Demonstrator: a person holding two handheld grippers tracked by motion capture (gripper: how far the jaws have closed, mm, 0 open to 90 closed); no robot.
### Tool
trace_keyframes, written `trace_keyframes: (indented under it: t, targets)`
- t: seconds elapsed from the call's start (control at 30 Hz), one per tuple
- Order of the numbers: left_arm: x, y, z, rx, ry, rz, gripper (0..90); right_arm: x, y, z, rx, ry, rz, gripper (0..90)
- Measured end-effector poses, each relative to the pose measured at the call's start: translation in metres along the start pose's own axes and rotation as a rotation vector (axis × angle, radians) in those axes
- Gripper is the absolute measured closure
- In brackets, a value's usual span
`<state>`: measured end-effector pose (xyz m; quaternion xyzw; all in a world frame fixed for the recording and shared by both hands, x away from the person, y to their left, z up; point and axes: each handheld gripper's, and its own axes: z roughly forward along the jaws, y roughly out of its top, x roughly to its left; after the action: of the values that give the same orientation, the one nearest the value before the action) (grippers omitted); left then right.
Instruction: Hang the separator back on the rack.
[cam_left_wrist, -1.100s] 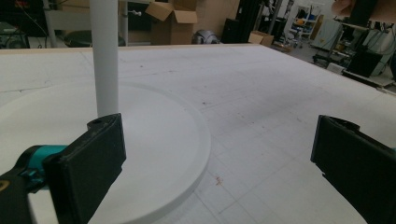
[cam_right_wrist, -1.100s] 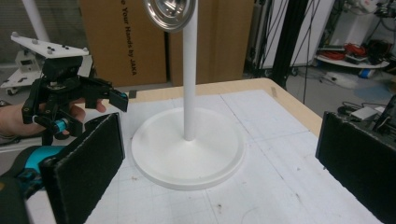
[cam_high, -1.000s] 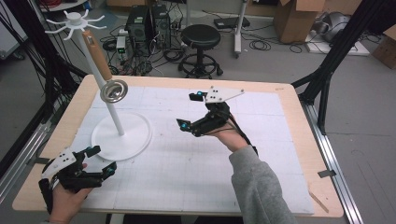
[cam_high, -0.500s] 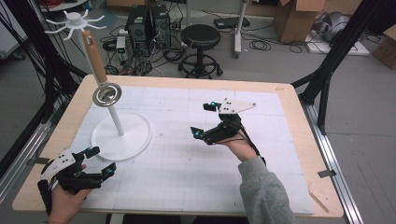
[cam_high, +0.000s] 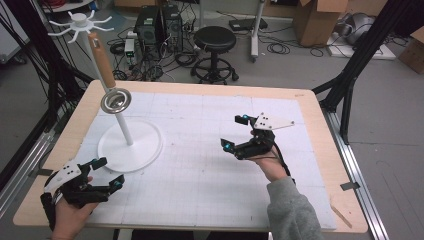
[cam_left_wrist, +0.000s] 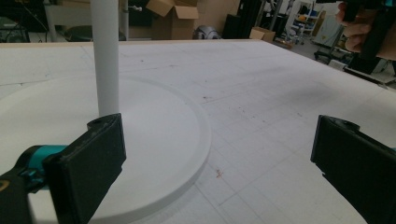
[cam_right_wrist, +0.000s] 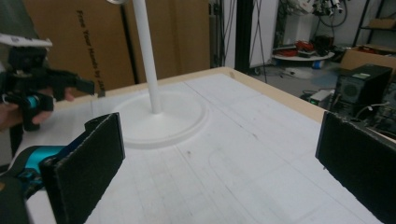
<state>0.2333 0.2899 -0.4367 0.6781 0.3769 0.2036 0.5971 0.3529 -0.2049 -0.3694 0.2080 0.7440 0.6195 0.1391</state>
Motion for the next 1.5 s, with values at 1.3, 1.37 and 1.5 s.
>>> trace_keyframes:
  t: [1.3,1.37,1.5]
  targets:
    - [-0.003,0.006,0.007,-0.046,-0.002,0.041,3.7,0.006,-0.06,-0.093,-0.027,-0.262,0.091,0.4]
    - [-0.003,0.006,0.007,-0.047,-0.001,0.039,3.7,0.006,-0.062,-0.098,-0.017,-0.269,0.091,0.4]
    - [-0.002,0.006,0.008,-0.052,0.003,0.035,3.7,0.003,-0.067,-0.109,-0.009,-0.296,0.102,0.4]
